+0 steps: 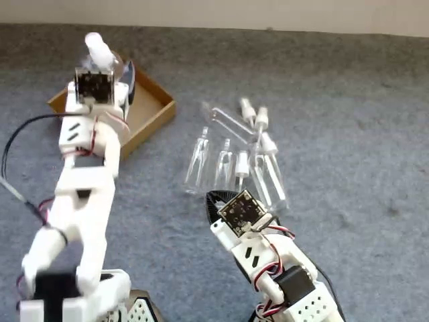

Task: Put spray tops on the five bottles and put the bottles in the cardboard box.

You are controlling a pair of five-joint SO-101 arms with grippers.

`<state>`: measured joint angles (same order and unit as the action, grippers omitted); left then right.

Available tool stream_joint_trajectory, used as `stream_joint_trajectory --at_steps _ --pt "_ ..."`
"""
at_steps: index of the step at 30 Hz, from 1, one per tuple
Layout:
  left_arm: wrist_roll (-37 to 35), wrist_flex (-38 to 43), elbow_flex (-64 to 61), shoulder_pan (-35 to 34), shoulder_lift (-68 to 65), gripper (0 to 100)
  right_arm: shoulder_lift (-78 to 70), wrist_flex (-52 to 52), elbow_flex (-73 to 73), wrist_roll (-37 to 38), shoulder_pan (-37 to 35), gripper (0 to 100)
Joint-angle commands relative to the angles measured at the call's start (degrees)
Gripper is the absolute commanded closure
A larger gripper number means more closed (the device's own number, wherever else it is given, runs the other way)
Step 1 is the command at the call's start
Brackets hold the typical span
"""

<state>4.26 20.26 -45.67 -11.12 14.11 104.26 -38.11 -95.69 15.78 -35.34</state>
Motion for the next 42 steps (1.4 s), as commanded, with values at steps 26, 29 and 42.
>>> stream_joint_trajectory --at_steps 26,29,42 --pt "-9.5 -23.7 71.7 -4.4 -57.7 90 1.0 -1.7 -6.3 0.2 0.7 99.4" --pt "-9.4 -24.3 75.3 -4.8 -61.6 90 1.0 -1.7 -6.3 0.2 0.7 99.4" --pt "-9.2 -24.4 76.3 -4.8 -65.4 90 1.0 -1.7 -6.2 0.3 0.7 99.4"
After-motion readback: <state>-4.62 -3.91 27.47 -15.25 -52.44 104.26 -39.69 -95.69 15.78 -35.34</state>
